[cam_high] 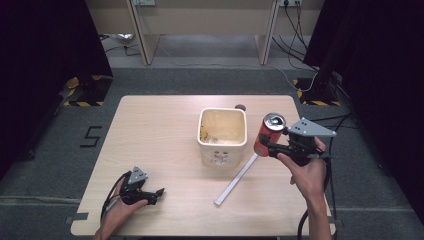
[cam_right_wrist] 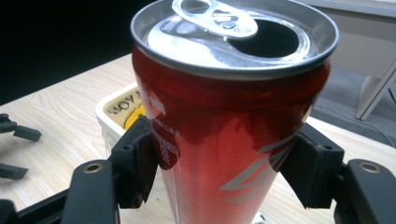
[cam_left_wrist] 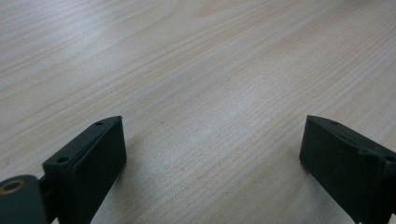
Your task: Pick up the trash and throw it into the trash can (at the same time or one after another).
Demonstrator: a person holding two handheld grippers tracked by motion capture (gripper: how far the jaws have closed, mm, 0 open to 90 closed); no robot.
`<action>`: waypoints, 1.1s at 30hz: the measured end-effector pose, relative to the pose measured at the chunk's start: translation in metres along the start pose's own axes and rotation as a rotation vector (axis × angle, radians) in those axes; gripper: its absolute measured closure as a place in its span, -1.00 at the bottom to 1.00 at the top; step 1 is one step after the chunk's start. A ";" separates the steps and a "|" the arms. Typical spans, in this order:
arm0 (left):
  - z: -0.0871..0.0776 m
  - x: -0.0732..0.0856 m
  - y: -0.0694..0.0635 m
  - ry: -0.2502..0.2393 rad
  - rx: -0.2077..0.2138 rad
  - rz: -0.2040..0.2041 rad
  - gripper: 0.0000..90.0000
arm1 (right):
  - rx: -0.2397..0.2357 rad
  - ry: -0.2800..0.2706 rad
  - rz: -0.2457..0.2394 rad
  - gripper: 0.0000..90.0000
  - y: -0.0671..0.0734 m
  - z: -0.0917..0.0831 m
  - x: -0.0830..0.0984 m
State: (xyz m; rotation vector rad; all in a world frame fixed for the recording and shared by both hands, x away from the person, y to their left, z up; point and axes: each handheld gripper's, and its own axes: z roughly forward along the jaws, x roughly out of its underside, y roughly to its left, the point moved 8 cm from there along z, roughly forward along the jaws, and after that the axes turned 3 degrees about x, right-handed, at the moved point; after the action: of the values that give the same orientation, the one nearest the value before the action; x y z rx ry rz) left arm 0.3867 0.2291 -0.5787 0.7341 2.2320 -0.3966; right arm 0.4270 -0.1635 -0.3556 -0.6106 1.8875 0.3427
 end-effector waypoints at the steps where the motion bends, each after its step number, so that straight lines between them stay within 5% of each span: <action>1: 0.000 0.000 0.000 0.000 0.000 0.000 -0.86 | -0.003 -0.006 0.002 -0.25 -0.001 0.002 -0.005; 33: 0.000 0.000 0.000 0.000 0.000 0.001 -0.86 | -0.066 0.006 -0.040 -0.25 0.022 0.047 -0.053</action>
State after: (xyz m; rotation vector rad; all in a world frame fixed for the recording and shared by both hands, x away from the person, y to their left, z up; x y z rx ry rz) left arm 0.3867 0.2292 -0.5787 0.7351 2.2316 -0.3955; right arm 0.4668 -0.1088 -0.3260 -0.6931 1.8734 0.3791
